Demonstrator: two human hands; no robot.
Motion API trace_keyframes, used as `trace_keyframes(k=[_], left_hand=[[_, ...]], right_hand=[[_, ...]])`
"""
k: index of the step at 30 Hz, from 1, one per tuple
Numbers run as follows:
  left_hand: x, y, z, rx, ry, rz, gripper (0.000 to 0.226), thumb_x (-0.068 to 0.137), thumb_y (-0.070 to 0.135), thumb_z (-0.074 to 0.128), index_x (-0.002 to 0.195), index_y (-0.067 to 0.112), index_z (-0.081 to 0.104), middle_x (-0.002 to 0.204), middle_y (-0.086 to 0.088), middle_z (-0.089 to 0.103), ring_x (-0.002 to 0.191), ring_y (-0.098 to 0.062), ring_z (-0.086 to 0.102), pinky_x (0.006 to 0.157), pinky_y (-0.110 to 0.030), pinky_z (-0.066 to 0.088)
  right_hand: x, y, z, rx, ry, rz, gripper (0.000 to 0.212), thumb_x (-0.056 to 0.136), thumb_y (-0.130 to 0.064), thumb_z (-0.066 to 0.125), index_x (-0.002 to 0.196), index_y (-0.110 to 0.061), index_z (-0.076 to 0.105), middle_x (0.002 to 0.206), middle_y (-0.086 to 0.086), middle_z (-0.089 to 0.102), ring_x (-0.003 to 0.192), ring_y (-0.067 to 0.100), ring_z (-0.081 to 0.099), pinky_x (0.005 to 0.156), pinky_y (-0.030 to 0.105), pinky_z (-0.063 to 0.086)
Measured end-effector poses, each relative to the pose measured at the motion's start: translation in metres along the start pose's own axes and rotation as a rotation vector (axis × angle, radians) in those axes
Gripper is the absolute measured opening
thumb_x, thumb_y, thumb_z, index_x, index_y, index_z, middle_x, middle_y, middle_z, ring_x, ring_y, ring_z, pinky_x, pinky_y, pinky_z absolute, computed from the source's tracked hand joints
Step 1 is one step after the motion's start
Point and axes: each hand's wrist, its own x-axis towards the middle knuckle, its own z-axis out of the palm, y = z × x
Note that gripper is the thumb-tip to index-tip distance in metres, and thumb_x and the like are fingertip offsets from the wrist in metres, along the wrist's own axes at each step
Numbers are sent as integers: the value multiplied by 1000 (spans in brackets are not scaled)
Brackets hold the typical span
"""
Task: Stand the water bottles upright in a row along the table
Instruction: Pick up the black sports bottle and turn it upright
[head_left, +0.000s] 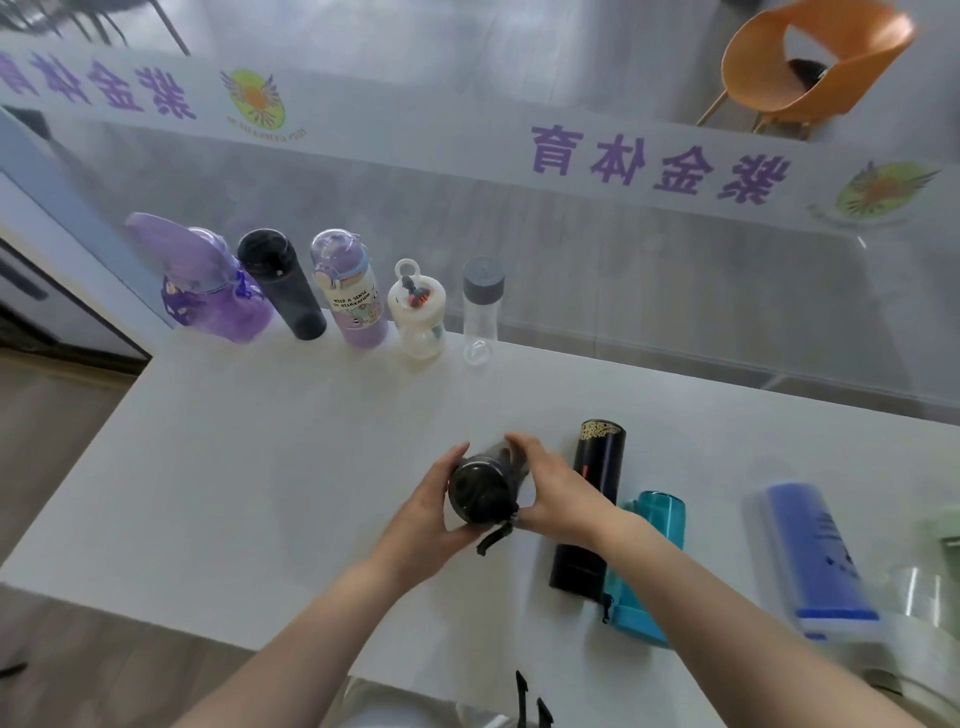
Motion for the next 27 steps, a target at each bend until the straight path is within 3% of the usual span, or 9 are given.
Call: trace_keyframes(k=[2, 5, 9, 12, 15, 18, 21, 24, 27], left_hand=[[3, 10, 1, 28, 17, 51, 81, 74, 35, 82, 139, 35, 34, 137, 22, 47, 127, 9, 42, 105, -10, 32], [8, 25, 4, 48, 17, 116, 67, 78, 28, 79, 129, 39, 39, 128, 25, 52, 121, 10, 46, 100, -8, 34], [15, 36, 11, 44, 39, 132, 61, 76, 27, 80, 125, 34, 44, 120, 20, 56, 117, 5, 50, 97, -9, 35], [22, 37, 17, 52, 67, 121, 63, 74, 30, 81, 125, 28, 45, 119, 16, 56, 115, 1, 52, 98, -17, 40], [30, 40, 22, 68, 99, 77, 71, 73, 39, 80, 132, 26, 42, 124, 14, 52, 116, 1, 50, 99, -20, 39], [35, 45, 26, 63, 126, 17, 72, 74, 39, 80, 135, 28, 43, 124, 13, 46, 115, 3, 47, 97, -16, 35], [40, 48, 30, -9, 143, -62, 63, 74, 38, 80, 126, 29, 46, 119, 12, 49, 109, 2, 49, 91, -18, 37], [45, 46, 32, -130, 134, -140, 59, 71, 39, 79, 116, 30, 41, 112, 11, 60, 109, -7, 59, 91, -30, 48], [47, 46, 30, -150, 111, -122, 55, 79, 24, 78, 115, 25, 37, 111, 11, 59, 108, -9, 60, 94, -35, 52]], right_hand=[[-4, 4, -1, 133, -10, 64, 94, 66, -41, 80, 139, -38, 21, 140, -2, 44, 127, 18, 45, 111, 38, 36], [-10, 11, -4, 323, -9, 108, 88, 62, -44, 82, 134, -43, 31, 140, -4, 45, 130, 20, 43, 112, 44, 36], [-20, 16, -15, 472, 38, 78, 67, 81, -20, 68, 141, -33, 40, 145, -6, 43, 134, 14, 40, 111, 40, 38], [-26, 13, -21, 535, 186, 57, 50, 91, -1, 49, 131, -31, 48, 137, -6, 51, 127, 14, 47, 107, 37, 42], [-34, 3, -30, 593, 332, 53, 39, 94, -2, 41, 120, -29, 54, 122, -10, 59, 118, 10, 53, 102, 33, 45], [-39, -6, -31, 519, 343, -3, 25, 98, -16, 46, 119, -28, 53, 118, -12, 59, 111, 3, 54, 96, 26, 46], [-39, -8, -25, 167, 497, -85, 35, 92, -32, 55, 126, -23, 52, 122, -11, 54, 115, 5, 45, 99, 17, 33], [-31, -9, -20, -50, 542, -155, 54, 87, -42, 53, 134, -17, 49, 128, -2, 52, 118, 14, 41, 104, 22, 29], [-23, -13, -21, -2, 506, -147, 60, 86, -41, 59, 137, -15, 43, 132, 0, 48, 122, 17, 43, 107, 31, 36]])
